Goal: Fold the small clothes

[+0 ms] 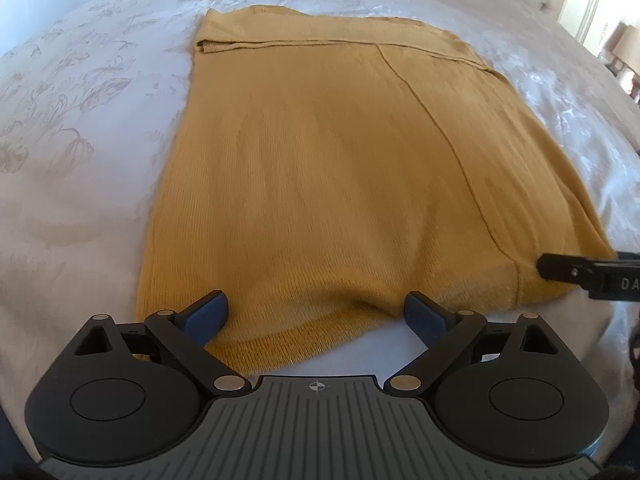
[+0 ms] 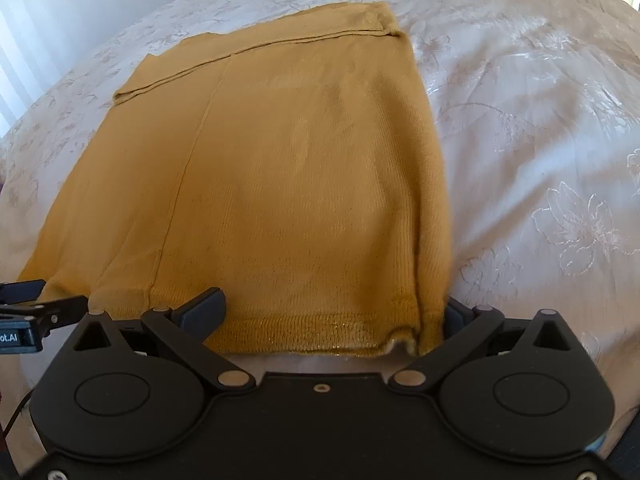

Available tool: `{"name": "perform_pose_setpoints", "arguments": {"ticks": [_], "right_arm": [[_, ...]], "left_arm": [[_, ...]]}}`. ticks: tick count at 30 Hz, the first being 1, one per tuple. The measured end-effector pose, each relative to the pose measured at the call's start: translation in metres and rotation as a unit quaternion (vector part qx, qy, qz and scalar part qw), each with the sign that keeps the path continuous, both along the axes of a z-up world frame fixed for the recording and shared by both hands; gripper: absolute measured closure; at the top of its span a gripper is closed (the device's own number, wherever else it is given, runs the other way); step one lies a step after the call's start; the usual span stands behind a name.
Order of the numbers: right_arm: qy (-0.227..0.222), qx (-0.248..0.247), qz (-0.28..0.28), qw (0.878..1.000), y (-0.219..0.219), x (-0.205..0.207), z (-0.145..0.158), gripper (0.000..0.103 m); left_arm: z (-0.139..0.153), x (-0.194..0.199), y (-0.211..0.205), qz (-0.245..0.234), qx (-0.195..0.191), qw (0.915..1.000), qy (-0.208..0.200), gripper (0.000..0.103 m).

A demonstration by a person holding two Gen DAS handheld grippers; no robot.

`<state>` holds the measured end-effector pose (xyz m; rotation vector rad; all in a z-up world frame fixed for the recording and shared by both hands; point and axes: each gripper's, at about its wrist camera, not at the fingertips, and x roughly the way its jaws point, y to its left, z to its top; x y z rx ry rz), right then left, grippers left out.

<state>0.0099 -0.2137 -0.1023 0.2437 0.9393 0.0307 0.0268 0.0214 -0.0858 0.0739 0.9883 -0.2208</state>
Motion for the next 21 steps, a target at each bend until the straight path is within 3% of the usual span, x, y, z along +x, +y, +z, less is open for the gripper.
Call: {"name": "perform_pose_setpoints", "arguments": {"ticks": [5,16,21], "right_arm": [[-0.011,0.004,0.005,1.0,-0.001,-0.004,-0.001,0.001],[-0.019,0.003,0.01,1.0,0.0,-0.004,-0.002,0.0],[-0.02,-0.004,0.011,1.0,0.002,-0.005,-0.002,0.0]], "left_arm": [[-0.002,-0.014,-0.006,-0.013,0.014,0.9998,-0.002,0.007],[-0.011,-0.008,-0.001,0.019,-0.023,0.9995,0.007,0.0],[-0.016,-0.001,-0.005,0.027,-0.022,0.9994,-0.009,0.0]]}}
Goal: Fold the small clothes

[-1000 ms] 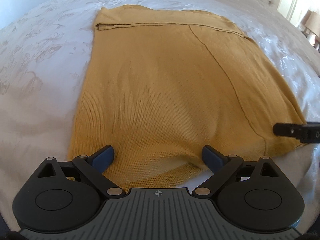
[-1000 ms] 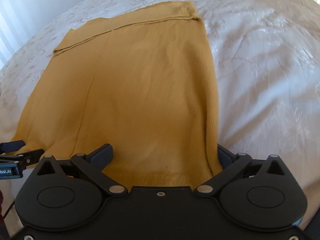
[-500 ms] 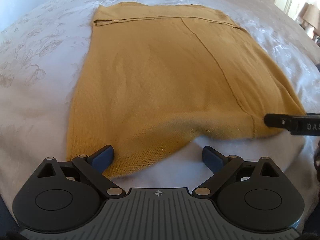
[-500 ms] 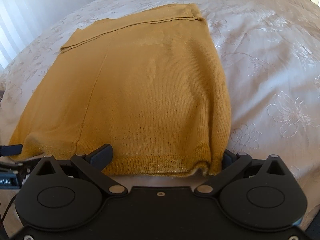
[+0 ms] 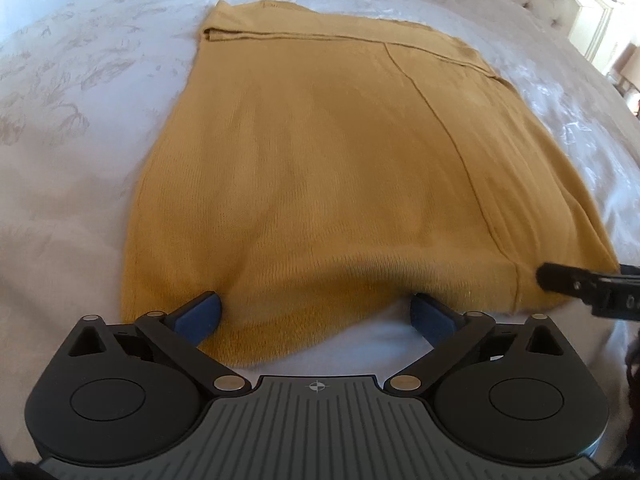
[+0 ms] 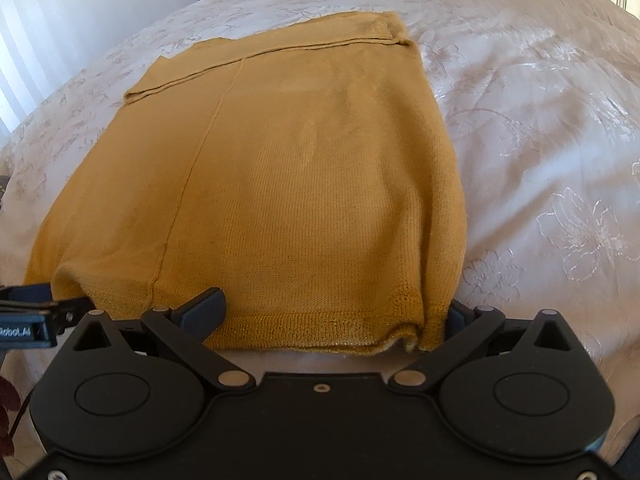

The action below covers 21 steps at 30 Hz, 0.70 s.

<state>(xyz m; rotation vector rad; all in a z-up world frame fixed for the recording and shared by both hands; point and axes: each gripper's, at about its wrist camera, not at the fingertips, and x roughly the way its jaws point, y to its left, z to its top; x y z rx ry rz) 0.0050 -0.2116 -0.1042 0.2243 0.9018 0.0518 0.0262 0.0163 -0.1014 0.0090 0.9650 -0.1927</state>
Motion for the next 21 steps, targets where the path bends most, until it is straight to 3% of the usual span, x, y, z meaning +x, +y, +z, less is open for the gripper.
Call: {"name": "perform_pose_setpoints", "arguments": {"ticks": [8,10,12,14,21], "right_arm": [[-0.003,-0.003,-0.002,1.0,0.001,0.0,0.0,0.0],[-0.004,-0.001,-0.004,1.0,0.001,0.0,0.0,0.0],[-0.006,0.002,-0.005,1.0,0.0,0.0,0.001,0.0],[-0.008,0.008,-0.006,1.0,-0.002,-0.001,0.002,0.0],[-0.013,0.014,-0.009,1.0,-0.006,-0.004,0.004,0.001]], "left_arm": [[0.001,0.005,-0.004,0.011,0.001,0.9999,-0.01,0.002],[0.004,0.004,-0.003,0.006,0.005,0.9997,-0.021,0.019],[0.008,0.003,-0.003,0.001,0.007,0.9994,-0.035,0.047],[0.012,0.004,-0.002,0.0,0.012,0.9993,-0.036,0.058],[0.019,-0.004,0.015,0.019,-0.023,0.9992,-0.025,0.058]]}}
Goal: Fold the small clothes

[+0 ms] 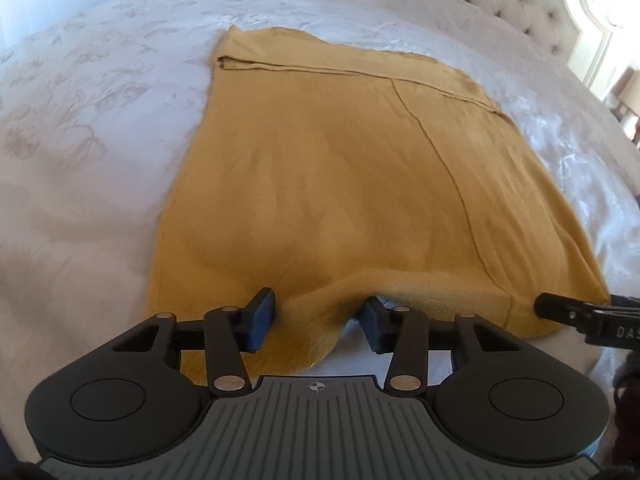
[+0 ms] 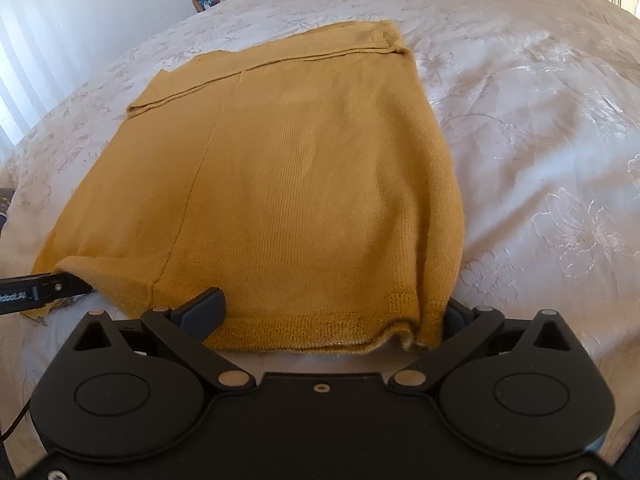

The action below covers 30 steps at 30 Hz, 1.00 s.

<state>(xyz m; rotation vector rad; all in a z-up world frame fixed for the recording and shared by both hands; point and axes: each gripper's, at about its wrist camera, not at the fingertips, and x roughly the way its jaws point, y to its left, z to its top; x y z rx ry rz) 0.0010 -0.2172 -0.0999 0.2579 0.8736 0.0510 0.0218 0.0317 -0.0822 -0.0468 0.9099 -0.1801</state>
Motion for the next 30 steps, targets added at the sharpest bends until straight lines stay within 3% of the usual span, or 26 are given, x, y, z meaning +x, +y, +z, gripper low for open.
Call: {"name": "perform_pose_setpoints", "arguments": {"ticks": [4,12,17,21,26,30], "right_arm": [[0.003,0.011,-0.003,1.0,-0.003,0.0,0.002,0.001],[0.018,0.08,-0.042,0.996,-0.04,-0.015,0.019,0.001],[0.018,0.063,-0.08,0.995,-0.068,-0.024,0.036,0.001],[0.031,0.031,-0.087,0.995,-0.077,-0.019,0.037,0.001],[0.061,0.04,-0.062,0.995,-0.082,-0.003,0.025,0.001],[0.072,0.058,-0.035,0.995,-0.078,0.01,0.015,0.001]], "left_arm": [[0.001,-0.007,0.008,0.002,-0.007,1.0,0.004,0.058],[0.019,-0.02,0.028,0.008,-0.011,0.9999,-0.007,0.057],[0.022,-0.02,0.048,0.046,-0.011,0.9985,-0.029,0.049],[0.013,-0.011,0.059,0.066,-0.01,0.9976,-0.016,0.047],[0.001,0.001,0.07,0.071,-0.021,0.9972,0.007,0.046],[-0.006,0.007,0.072,0.057,-0.03,0.9978,0.017,0.034]]}}
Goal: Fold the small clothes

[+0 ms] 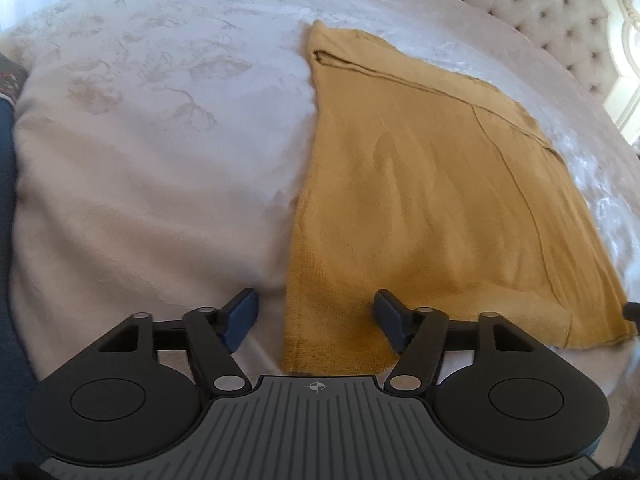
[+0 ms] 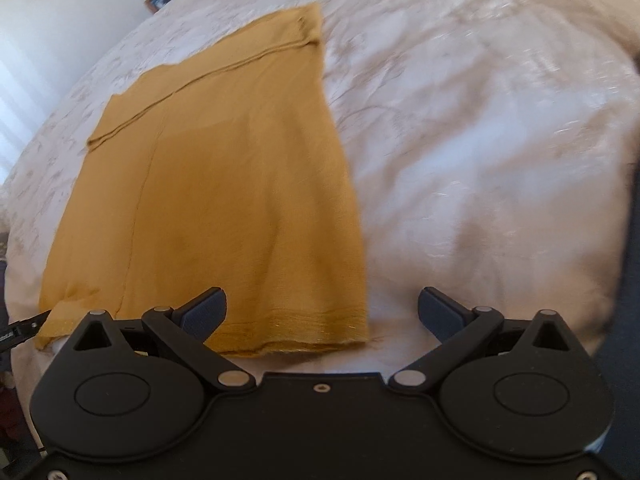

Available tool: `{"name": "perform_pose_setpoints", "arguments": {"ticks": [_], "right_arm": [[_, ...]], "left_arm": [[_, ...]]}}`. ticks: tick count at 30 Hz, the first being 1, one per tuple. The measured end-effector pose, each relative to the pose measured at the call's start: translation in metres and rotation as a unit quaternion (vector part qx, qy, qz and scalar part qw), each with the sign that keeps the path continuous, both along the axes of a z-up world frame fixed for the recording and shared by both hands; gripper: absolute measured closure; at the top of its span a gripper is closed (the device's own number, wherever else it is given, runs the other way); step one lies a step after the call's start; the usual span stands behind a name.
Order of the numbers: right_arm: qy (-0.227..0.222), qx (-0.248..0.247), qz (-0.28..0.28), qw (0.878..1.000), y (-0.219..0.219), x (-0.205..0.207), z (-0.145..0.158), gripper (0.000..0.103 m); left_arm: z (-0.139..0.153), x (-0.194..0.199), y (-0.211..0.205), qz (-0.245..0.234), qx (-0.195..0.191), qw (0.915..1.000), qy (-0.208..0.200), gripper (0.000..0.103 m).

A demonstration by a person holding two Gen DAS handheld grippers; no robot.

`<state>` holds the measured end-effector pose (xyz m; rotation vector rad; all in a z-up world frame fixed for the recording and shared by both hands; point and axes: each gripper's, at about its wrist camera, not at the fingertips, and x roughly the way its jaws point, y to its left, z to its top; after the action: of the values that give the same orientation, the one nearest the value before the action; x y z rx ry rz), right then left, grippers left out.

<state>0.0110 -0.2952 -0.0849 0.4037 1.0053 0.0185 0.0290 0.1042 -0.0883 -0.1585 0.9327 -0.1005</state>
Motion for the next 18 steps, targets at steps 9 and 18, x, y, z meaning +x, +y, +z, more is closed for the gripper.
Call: {"name": "perform_pose_setpoints", "arguments": {"ticks": [9,18], "right_arm": [[-0.006,0.027,0.025,0.999,0.002,0.008,-0.007,0.018],[-0.03,0.042,0.028,0.998,-0.01,-0.003,0.013,0.087]], "left_arm": [[-0.005,0.004,-0.008,-0.046,0.0,0.9987,-0.022,0.041],[0.009,0.009,0.006,-0.043,-0.096,0.9941,-0.024,0.098]]}}
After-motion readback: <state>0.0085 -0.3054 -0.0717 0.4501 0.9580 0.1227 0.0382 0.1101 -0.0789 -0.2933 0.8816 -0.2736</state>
